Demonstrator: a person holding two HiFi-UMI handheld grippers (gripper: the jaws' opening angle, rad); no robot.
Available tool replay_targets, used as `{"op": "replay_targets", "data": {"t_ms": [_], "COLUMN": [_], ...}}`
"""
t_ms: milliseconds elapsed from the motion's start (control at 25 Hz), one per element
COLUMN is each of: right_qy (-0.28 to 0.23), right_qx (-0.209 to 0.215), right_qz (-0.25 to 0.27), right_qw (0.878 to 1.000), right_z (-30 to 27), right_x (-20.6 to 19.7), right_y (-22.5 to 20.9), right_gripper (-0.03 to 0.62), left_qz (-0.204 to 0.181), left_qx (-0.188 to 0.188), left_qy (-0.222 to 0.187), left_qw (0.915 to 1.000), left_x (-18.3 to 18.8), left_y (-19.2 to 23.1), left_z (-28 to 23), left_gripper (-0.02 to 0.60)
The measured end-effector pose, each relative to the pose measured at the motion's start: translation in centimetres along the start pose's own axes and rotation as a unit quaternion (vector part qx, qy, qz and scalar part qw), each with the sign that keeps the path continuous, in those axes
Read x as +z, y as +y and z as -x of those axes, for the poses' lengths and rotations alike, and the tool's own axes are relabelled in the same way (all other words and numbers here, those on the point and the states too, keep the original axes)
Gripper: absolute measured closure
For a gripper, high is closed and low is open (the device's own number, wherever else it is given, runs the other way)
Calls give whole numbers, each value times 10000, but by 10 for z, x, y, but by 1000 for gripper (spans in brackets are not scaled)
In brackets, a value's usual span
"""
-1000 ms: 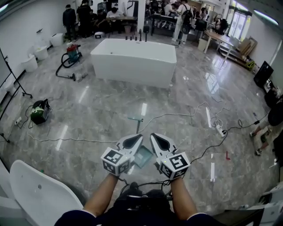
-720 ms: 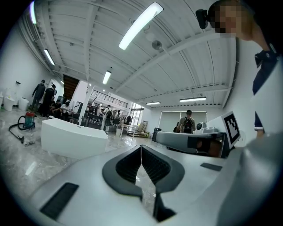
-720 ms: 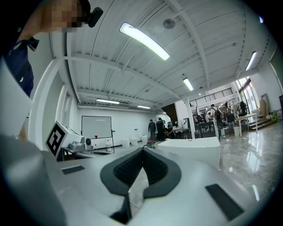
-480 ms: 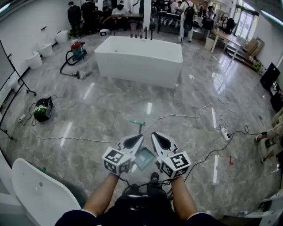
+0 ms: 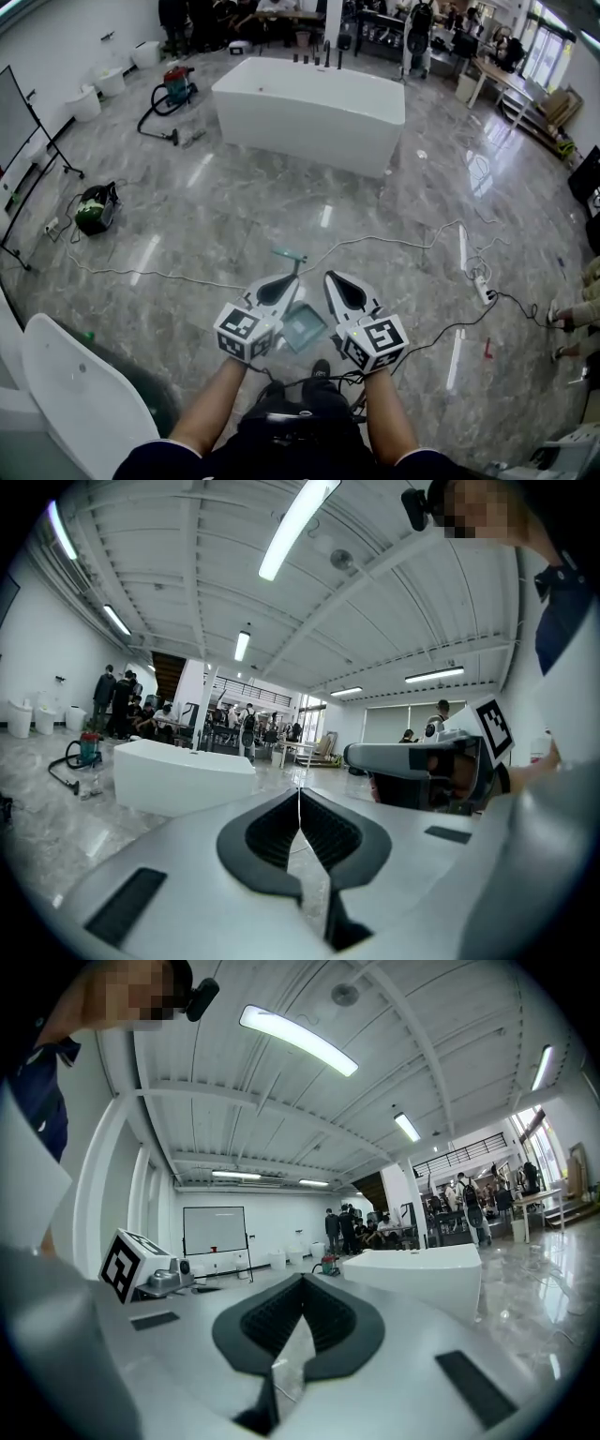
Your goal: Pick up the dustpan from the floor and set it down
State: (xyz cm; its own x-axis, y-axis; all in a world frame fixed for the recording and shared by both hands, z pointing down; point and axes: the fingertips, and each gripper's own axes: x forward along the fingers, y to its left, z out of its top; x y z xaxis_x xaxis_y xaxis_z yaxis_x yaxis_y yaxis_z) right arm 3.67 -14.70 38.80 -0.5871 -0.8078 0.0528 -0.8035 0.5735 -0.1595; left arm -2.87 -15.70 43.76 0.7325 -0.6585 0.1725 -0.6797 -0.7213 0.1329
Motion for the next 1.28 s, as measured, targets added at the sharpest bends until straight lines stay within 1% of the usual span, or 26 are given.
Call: {"op": "replay_targets", "data": {"t_ms": [160,280,480,680,800,1080,1160,1280], "right_qy": [175,331,652,911,1066,1289,1351,1447], "right_qx": [-6,-14,-4,21,30,-11,-4,9], "right_qz": [-56,-138,-295,-500,-589,-728,-766,-829], "right_qw": [9998,9994,9974,9946,9925,9890,9879,9860], "right_z": [-4,-12,-30,-44,-51,-62,-65,-68], "right_x": [-16,-33,-70,-105,-122,-154,-161,-171], "right_y": [-17,-29,-47,-59,-67,-94,-101,-112], "right_gripper": [588,588,588,588,588,588,588,588], "left_qz": [-191,-224,-28,133,269,364,385,471], "left_qx": [207,379,592,583,635,706,781,924], "left_qy": [181,370,832,1238,1499,1800,1849,1887], "left_qw": [9994,9983,9948,9905,9863,9805,9789,9765], "left_x": [-25,-53,-116,-171,-201,-258,-271,-286], "left_y": [17,34,62,84,99,127,136,148], "left_z": [-12,-24,-46,-71,-88,-127,-139,-157], "left_gripper": [568,568,568,568,568,565,545,480]}}
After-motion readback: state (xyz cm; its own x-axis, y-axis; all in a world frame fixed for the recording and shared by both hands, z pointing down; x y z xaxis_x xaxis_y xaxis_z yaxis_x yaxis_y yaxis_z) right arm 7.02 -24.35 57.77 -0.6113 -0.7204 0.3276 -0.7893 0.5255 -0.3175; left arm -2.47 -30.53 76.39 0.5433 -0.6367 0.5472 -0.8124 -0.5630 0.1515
